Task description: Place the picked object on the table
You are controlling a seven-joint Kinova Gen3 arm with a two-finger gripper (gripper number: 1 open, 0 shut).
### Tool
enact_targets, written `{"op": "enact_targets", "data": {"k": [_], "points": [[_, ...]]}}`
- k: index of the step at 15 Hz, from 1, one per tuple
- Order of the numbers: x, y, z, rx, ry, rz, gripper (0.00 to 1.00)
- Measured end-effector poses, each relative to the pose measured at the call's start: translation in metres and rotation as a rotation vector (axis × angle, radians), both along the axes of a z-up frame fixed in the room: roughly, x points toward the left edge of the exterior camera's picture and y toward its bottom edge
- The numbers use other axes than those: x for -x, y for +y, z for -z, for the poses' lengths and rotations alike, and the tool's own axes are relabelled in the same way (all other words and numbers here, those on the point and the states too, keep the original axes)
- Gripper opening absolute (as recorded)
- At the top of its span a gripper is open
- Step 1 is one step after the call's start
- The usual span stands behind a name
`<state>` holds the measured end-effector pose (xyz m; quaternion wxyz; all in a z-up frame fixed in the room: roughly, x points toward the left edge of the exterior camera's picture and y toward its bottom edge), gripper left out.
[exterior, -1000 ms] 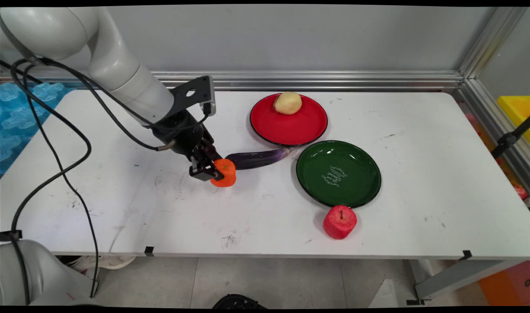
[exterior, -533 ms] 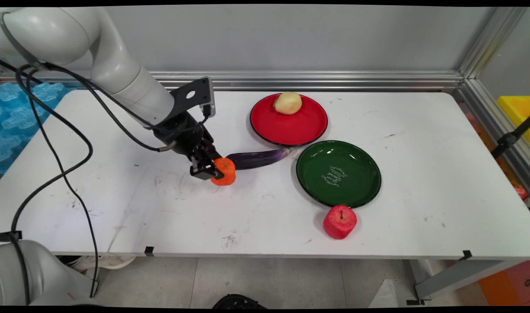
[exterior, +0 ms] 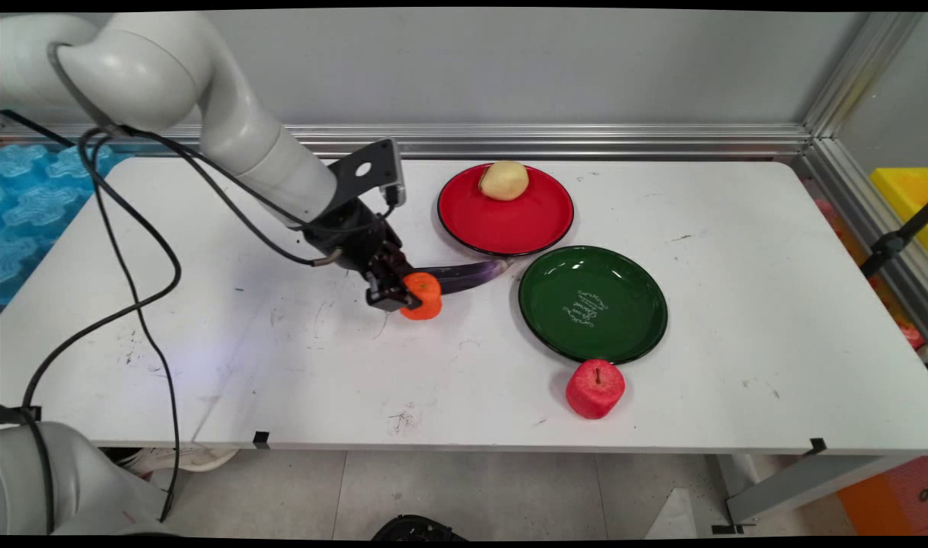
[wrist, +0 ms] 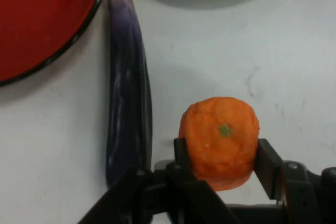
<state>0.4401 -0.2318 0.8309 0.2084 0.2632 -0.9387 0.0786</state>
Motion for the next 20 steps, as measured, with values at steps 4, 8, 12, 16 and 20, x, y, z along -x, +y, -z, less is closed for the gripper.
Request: {"op": "enact_targets", "data": {"k": [4,8,12,16,20], "points": [[0.012,-0.009,0.011,0.005,0.023,-0.005,0.00],[0.020,-0.018,0.023,0.006,0.037,-0.012,0.00],[0.026,-0.024,0.033,0.003,0.045,-0.020,0.00],[0.029,-0.027,0.040,-0.009,0.045,-0.024,0.00],[0.032,-0.030,0.046,-0.016,0.045,-0.027,0.00]]}}
